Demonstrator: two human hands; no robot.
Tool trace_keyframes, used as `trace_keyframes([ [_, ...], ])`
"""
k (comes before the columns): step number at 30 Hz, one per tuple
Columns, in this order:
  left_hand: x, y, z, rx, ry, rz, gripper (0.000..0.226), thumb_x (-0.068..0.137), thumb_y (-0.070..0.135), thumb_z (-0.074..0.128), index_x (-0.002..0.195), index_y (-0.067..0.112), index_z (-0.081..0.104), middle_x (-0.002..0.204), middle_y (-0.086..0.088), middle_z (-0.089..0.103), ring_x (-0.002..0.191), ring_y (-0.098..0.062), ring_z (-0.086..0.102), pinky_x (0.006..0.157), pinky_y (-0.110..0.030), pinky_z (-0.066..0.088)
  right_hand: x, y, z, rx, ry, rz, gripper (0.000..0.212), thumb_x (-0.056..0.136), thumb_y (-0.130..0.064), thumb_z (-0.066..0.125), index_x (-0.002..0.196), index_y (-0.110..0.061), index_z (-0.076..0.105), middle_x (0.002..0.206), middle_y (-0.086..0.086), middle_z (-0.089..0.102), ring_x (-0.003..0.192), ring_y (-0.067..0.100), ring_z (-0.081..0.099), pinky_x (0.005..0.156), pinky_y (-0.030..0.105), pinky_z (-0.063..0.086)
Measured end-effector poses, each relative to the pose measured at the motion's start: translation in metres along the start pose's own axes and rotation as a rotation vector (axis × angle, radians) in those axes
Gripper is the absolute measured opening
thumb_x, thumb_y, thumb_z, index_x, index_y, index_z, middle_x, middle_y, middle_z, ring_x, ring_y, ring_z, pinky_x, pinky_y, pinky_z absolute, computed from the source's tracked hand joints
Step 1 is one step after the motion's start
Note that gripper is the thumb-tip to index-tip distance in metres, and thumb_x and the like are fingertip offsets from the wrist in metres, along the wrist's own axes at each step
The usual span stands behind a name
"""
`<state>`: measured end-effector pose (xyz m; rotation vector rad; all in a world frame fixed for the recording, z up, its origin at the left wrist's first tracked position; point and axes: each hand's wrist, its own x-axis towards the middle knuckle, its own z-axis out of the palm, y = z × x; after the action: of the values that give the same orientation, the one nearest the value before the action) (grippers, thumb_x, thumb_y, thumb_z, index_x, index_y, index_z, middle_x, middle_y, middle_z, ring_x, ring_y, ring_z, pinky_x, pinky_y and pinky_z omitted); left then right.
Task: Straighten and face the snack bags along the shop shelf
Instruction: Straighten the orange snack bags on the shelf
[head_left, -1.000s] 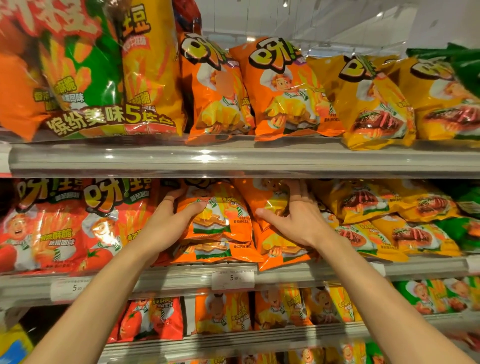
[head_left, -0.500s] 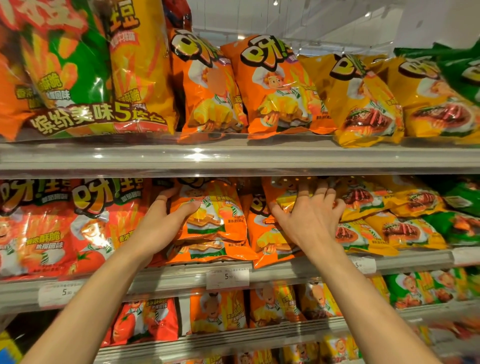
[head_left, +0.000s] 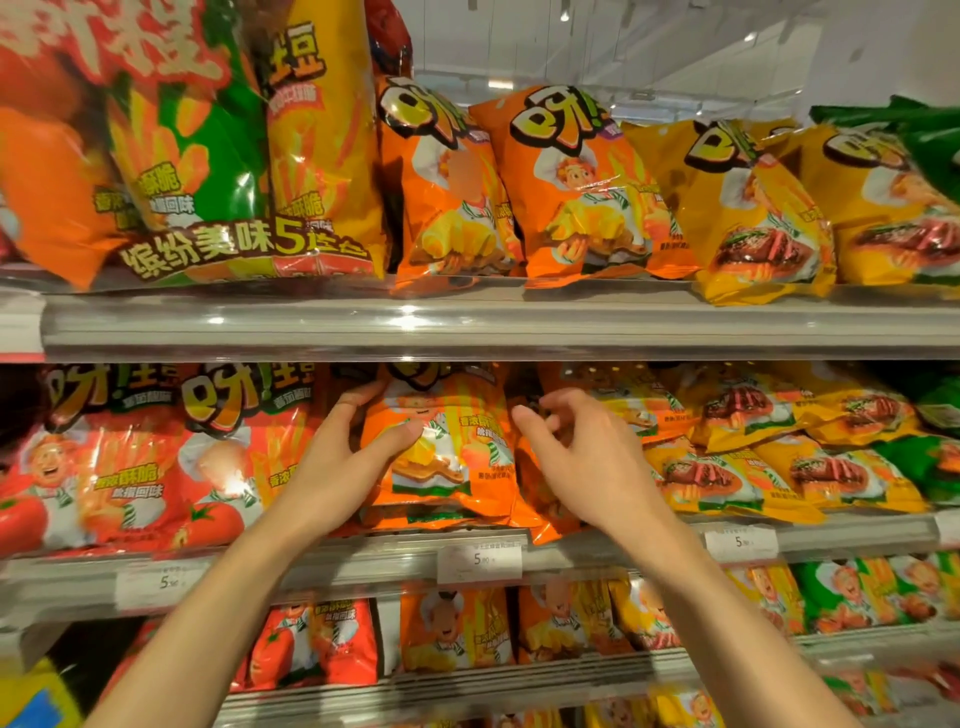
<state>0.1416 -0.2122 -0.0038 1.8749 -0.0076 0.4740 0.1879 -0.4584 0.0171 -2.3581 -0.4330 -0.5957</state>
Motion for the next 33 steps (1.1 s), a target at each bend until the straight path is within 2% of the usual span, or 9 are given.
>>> trace_keyframes([
  [5, -0.020, -0.006, -0.009, -0.073, -0.094, 0.021, 0.085, 0.062, 0.058, 0.081, 0.139, 0.041, 0.048, 0.127, 0.013, 0.064, 0.110, -0.006, 0.067, 0.090, -0.030, 0.057, 0.006, -0.018, 0.018, 0.149, -0.277, 0.177, 0.089, 0.088, -0.077, 0.042, 0.150, -0.013, 0.038, 0.077, -0.008, 0.064, 0.087, 0.015, 0.065, 0.073, 0.033, 0.047],
  [7, -0.027, -0.008, -0.013, -0.082, -0.120, 0.026, 0.090, 0.060, 0.057, 0.083, 0.140, 0.044, 0.045, 0.122, 0.019, 0.065, 0.108, -0.003, 0.068, 0.084, -0.023, 0.057, -0.001, -0.019, 0.024, 0.209, -0.267, 0.189, 0.091, 0.087, -0.074, 0.050, 0.152, -0.012, 0.033, 0.068, -0.005, 0.059, 0.070, 0.013, 0.063, 0.062, 0.033, 0.044],
  [10, -0.032, -0.007, -0.017, -0.083, -0.101, -0.016, 0.099, 0.061, 0.069, 0.076, 0.147, 0.044, 0.034, 0.122, 0.023, 0.064, 0.105, 0.006, 0.065, 0.081, -0.009, 0.049, -0.016, -0.018, 0.028, 0.272, -0.240, 0.189, 0.096, 0.077, -0.077, 0.056, 0.152, -0.023, 0.029, 0.097, -0.008, 0.069, 0.086, 0.010, 0.067, 0.077, 0.036, 0.055],
  [13, -0.036, -0.004, -0.014, 0.014, -0.048, -0.027, 0.102, 0.066, 0.080, 0.066, 0.152, 0.044, 0.025, 0.138, 0.026, 0.052, 0.124, 0.005, 0.052, 0.100, -0.021, 0.043, -0.031, -0.024, 0.034, 0.312, -0.225, 0.200, 0.091, 0.074, -0.078, 0.059, 0.149, -0.038, 0.026, 0.123, -0.007, 0.064, 0.104, 0.016, 0.066, 0.089, 0.039, 0.055],
  [19, -0.048, -0.016, -0.038, 0.049, 0.128, 0.019, 0.074, 0.080, 0.068, 0.066, 0.146, 0.050, 0.035, 0.140, 0.028, 0.052, 0.126, 0.011, 0.048, 0.097, -0.017, 0.037, -0.035, -0.045, 0.045, 0.396, -0.242, 0.144, 0.078, 0.086, -0.070, 0.055, 0.151, -0.038, 0.027, 0.114, -0.015, 0.062, 0.094, 0.003, 0.064, 0.080, 0.030, 0.054],
  [23, -0.055, -0.020, -0.075, 0.102, 0.239, -0.006, 0.078, 0.077, 0.074, 0.064, 0.145, 0.051, 0.034, 0.143, 0.023, 0.050, 0.127, 0.001, 0.049, 0.101, -0.028, 0.042, -0.011, -0.054, 0.055, 0.164, -0.163, 0.106, 0.070, 0.094, -0.065, 0.047, 0.149, -0.024, 0.039, 0.139, 0.000, 0.056, 0.124, 0.019, 0.055, 0.099, 0.035, 0.046],
  [25, -0.057, -0.022, -0.090, 0.108, 0.292, 0.004, 0.076, 0.078, 0.069, 0.069, 0.144, 0.046, 0.039, 0.132, 0.034, 0.056, 0.123, 0.009, 0.052, 0.104, -0.026, 0.043, 0.003, -0.058, 0.068, -0.073, -0.252, 0.100, 0.076, 0.095, -0.066, 0.044, 0.147, -0.011, 0.043, 0.144, 0.016, 0.050, 0.131, 0.034, 0.048, 0.107, 0.040, 0.039],
  [29, -0.058, -0.023, -0.110, 0.155, 0.365, 0.008, 0.066, 0.087, 0.051, 0.070, 0.145, 0.036, 0.042, 0.106, 0.059, 0.049, 0.102, 0.035, 0.043, 0.078, 0.004, 0.037, 0.022, -0.067, 0.093, -0.234, -0.451, 0.241, 0.106, 0.083, -0.085, 0.035, 0.155, -0.009, 0.024, 0.157, 0.023, 0.032, 0.141, 0.043, 0.035, 0.114, 0.050, 0.034],
  [33, -0.062, -0.028, -0.121, 0.145, 0.361, -0.010, 0.067, 0.086, 0.056, 0.068, 0.145, 0.042, 0.040, 0.117, 0.045, 0.056, 0.111, 0.021, 0.051, 0.090, -0.014, 0.041, 0.030, -0.066, 0.100, -0.251, -0.442, 0.285, 0.111, 0.079, -0.085, 0.046, 0.156, -0.009, 0.018, 0.159, 0.020, 0.027, 0.142, 0.042, 0.035, 0.113, 0.052, 0.036],
])
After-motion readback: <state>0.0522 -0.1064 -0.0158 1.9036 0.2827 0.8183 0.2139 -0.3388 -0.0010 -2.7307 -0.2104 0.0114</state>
